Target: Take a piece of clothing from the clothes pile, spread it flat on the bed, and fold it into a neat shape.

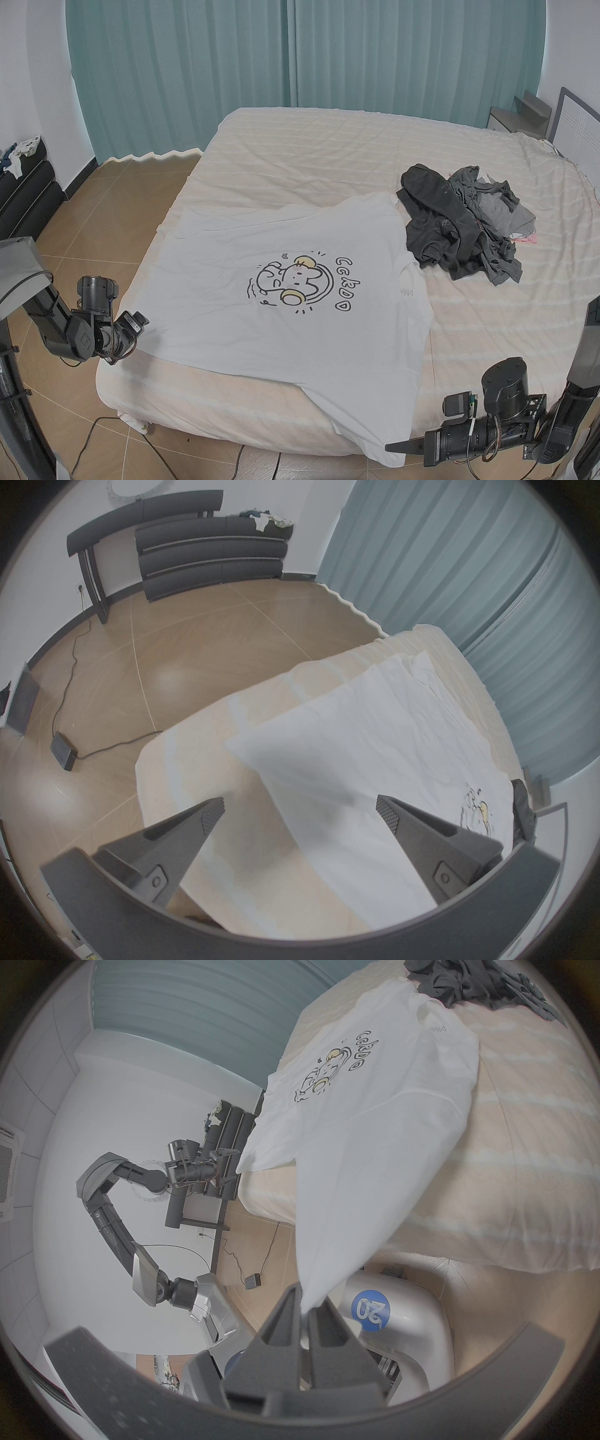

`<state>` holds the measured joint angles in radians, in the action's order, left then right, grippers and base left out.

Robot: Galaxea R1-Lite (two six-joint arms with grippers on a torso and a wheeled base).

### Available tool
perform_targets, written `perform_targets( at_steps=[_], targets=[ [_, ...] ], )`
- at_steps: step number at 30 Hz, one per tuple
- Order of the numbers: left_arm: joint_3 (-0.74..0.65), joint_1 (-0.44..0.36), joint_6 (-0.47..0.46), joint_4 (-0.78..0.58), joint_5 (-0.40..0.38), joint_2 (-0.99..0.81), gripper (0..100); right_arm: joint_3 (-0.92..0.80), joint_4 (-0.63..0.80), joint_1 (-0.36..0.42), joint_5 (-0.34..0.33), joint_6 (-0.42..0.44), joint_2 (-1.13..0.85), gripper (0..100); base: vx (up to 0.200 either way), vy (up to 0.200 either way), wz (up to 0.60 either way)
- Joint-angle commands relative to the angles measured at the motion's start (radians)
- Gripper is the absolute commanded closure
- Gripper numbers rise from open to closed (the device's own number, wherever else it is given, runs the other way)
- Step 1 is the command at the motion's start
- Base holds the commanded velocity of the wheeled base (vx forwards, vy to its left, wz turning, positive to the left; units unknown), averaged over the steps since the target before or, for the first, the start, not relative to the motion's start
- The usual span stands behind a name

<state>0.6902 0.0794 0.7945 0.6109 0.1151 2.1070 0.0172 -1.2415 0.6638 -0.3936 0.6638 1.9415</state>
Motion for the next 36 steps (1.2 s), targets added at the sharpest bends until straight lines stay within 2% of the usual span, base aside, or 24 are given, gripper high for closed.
perform_targets(
  at_steps=[1, 6, 10, 16, 22, 23, 32, 36],
  targets=[
    [0.051, -0.016, -0.004, 0.0, 0.041, 0.087, 0, -0.017, -0.001, 0.002, -0.001, 0.002, -0.026, 100, 0.0, 0.0, 0.0],
    [0.06, -0.03, -0.052, -0.003, 0.066, 0.108, 0, -0.017, -0.003, 0.002, -0.001, 0.0, -0.024, 100, 0.0, 0.0, 0.0],
    [0.083, -0.035, -0.054, -0.006, 0.067, 0.125, 0, -0.017, -0.003, 0.002, -0.001, -0.001, -0.024, 100, 0.0, 0.0, 0.0],
    [0.158, -0.035, -0.054, -0.033, 0.146, 0.182, 0, -0.017, -0.003, 0.002, 0.001, -0.001, -0.026, 100, 0.0, 0.0, 0.0],
    [0.178, -0.036, -0.052, -0.031, 0.152, 0.188, 0, -0.017, -0.003, 0.002, 0.002, -0.001, -0.024, 100, 0.0, 0.0, 0.0],
    [0.186, -0.035, -0.052, -0.031, 0.152, 0.188, 100, -0.017, -0.003, 0.002, 0.002, -0.001, -0.026, 100, 0.0, 0.0, 0.0],
    [0.193, -0.036, -0.055, -0.04, 0.152, 0.194, 100, -0.017, -0.004, -0.001, 0.004, -0.001, -0.027, 100, 0.0, 0.0, 0.0],
    [0.195, -0.036, -0.075, -0.115, 0.152, 0.18, 100, -0.017, 0.002, -0.003, 0.007, 0.0, -0.033, 100, 0.0, 0.0, 0.0]
  ],
)
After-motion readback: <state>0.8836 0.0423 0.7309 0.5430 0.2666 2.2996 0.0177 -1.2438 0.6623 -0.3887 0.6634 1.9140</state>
